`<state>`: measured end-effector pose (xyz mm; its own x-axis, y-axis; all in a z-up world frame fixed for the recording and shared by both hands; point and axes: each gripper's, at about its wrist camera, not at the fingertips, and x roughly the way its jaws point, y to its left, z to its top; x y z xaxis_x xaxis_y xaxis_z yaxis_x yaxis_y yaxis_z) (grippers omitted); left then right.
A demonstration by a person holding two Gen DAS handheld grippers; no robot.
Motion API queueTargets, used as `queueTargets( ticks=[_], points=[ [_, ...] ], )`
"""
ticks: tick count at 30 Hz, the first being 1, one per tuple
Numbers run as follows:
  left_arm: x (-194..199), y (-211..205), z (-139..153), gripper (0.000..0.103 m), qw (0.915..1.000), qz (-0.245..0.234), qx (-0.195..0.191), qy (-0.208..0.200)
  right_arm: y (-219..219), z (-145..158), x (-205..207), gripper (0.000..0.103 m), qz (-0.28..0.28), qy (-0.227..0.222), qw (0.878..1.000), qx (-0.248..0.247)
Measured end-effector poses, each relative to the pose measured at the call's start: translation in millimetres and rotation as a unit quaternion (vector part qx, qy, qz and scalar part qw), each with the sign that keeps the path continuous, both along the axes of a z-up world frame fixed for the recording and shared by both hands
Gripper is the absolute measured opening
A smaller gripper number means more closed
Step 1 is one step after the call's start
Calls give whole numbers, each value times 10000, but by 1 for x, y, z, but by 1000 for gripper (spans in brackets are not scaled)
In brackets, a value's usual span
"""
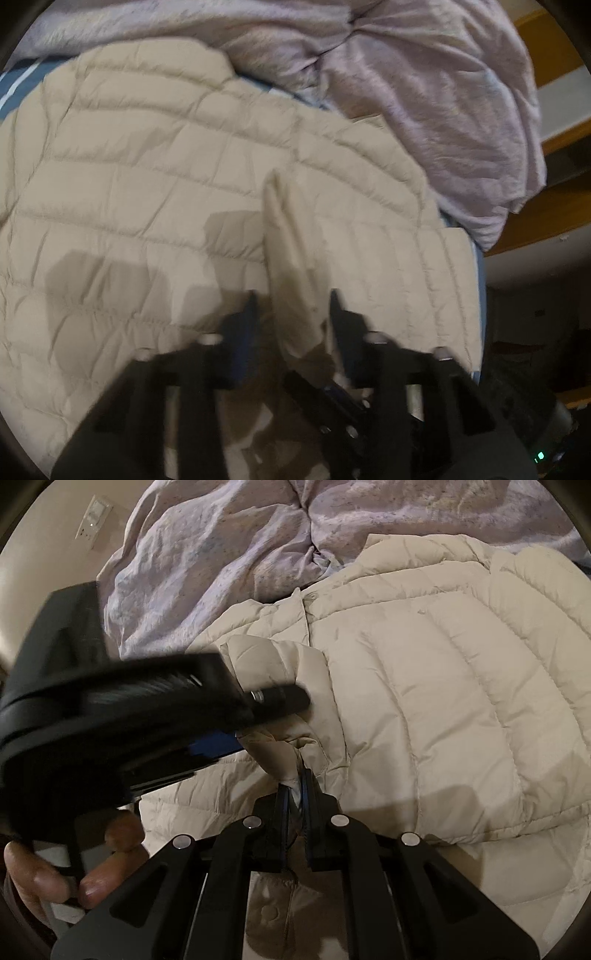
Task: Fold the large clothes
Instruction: 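Carry the sleeve across the jacket back with the right gripper and release, then move the left gripper to the other sleeve lying on the sheet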
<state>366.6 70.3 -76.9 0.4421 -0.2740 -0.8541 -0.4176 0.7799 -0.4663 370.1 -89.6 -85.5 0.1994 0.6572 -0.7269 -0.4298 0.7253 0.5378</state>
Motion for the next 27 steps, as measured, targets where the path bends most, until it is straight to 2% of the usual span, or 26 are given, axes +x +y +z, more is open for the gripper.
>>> queueTargets(
  ticks=[1,3,5,6,7,12,18,20,23,27],
  points=[
    [-1,2,-3,16,10000,32,-31,28,0,1,-1,8,15,-38,10000,-56],
    [-3,4,-5,13,9999,61,113,68,-1,4,-4,11,82,-96,9998,-135],
    [-5,6,-3,10,9995,52,303,45,-4,7,-5,28,87,-157,9996,-196],
    [-6,8,-1,10,9991,43,432,28,-7,11,-5,45,37,-239,9994,-228],
    [-7,11,2,10,9985,44,546,10,-10,13,-5,55,-16,-324,9992,-236],
    [-13,28,9,10,9936,84,1130,-15,-27,27,3,55,-443,-825,9946,-443],
    [-15,37,-1,13,9886,78,1504,95,-28,5,21,55,-800,-697,9888,-1048],
    [-14,36,-8,19,9859,41,1665,163,-23,-6,18,56,-712,-724,9859,-1327],
    [-13,35,-15,27,9827,-2,1840,185,-9,-14,10,56,-552,-1063,9771,-1760],
    [-18,38,-9,37,9793,-57,2020,121,-4,-16,9,58,-487,-1212,9710,-2002]
  ],
)
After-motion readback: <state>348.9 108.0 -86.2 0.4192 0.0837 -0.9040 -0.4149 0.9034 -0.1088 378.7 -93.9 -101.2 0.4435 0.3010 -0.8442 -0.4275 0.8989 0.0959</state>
